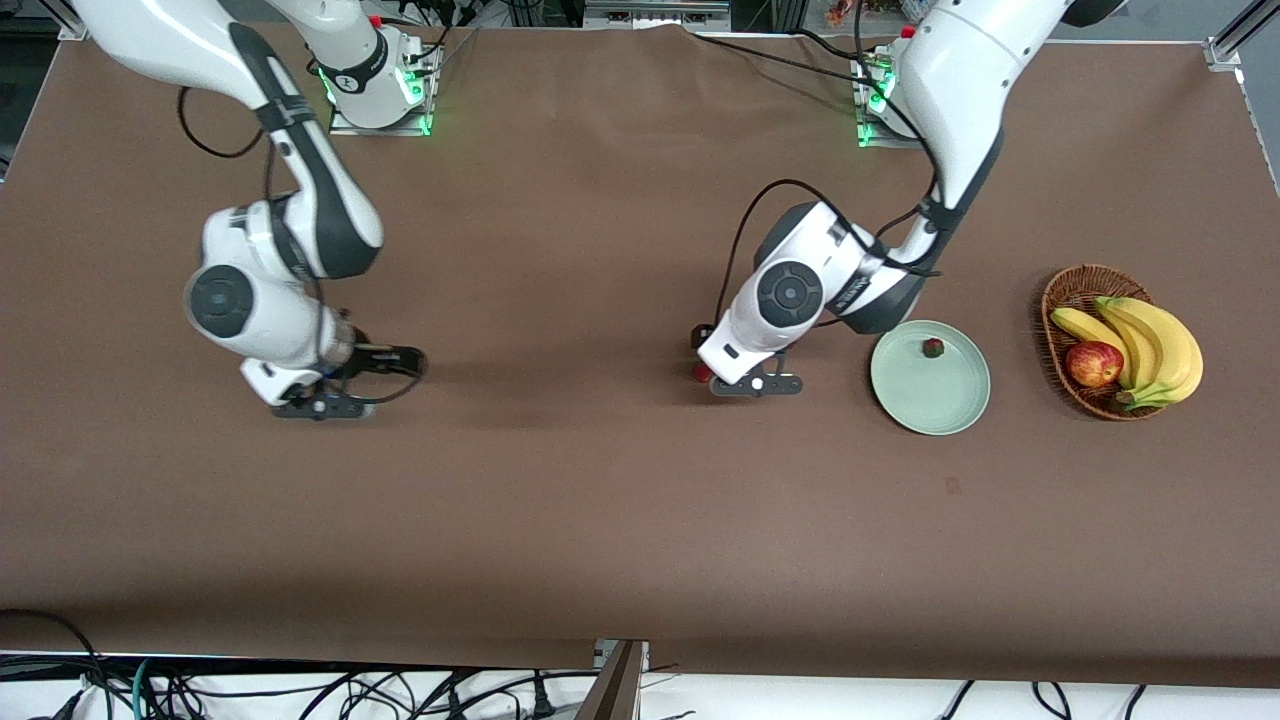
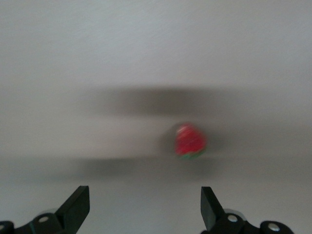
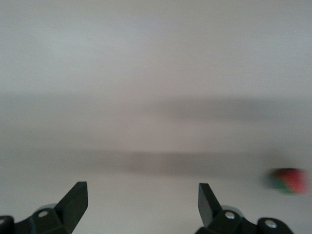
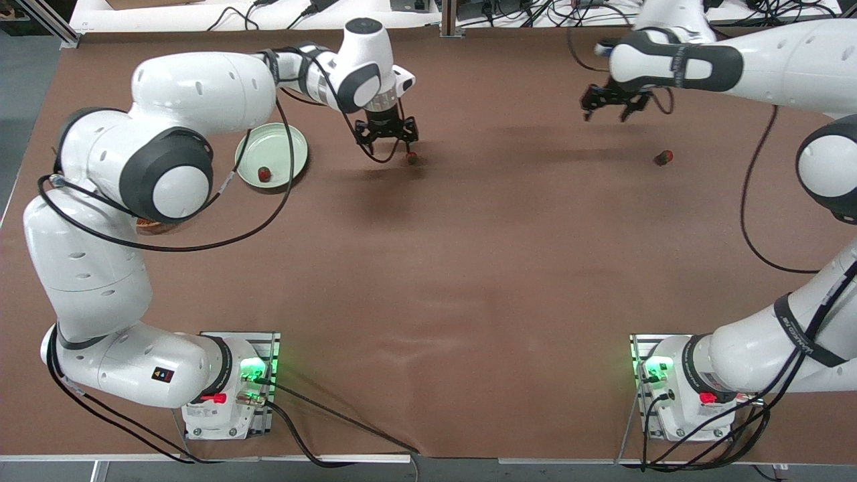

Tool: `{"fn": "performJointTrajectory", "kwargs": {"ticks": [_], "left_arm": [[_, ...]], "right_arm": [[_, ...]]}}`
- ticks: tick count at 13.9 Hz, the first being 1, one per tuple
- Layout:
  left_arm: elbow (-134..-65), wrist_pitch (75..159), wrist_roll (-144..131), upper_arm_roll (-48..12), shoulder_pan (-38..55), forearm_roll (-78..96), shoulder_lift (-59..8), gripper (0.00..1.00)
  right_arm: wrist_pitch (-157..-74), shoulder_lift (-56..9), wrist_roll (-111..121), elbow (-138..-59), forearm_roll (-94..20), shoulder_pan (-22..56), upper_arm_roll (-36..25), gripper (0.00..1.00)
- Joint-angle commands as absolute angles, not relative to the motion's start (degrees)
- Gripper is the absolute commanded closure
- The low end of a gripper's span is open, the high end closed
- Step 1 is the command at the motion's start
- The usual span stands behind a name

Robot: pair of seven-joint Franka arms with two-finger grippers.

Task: Collect all strawberries into plate
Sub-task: 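Grasp the second strawberry with the left gripper while the right gripper grasps the last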

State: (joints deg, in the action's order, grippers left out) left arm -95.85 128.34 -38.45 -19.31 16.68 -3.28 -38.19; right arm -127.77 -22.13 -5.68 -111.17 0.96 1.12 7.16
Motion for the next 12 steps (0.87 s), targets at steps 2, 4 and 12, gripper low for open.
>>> {"fn": "performJointTrajectory", "kwargs": {"ticks": [2,4,12], "left_arm": [[-95.54,134.90,-39.46,-18.63,16.87,-3.08,-40.42,0.00],[-95.54,137.62,-39.90,-18.72,17.31,-3.08,-42.00,0.00],[-95.54,137.90,-40.52,-18.19,19.42,-3.08,-43.15,0.27]], "right_arm": [[-129.02,-16.53,7.02,-118.55,1.32,0.09,0.72,0.00],[-129.28,-16.61,7.03,-119.97,1.41,-0.35,-0.52,0.00],[-135.78,-23.19,10.81,-121.82,3.34,-0.35,-6.67,0.00]]}}
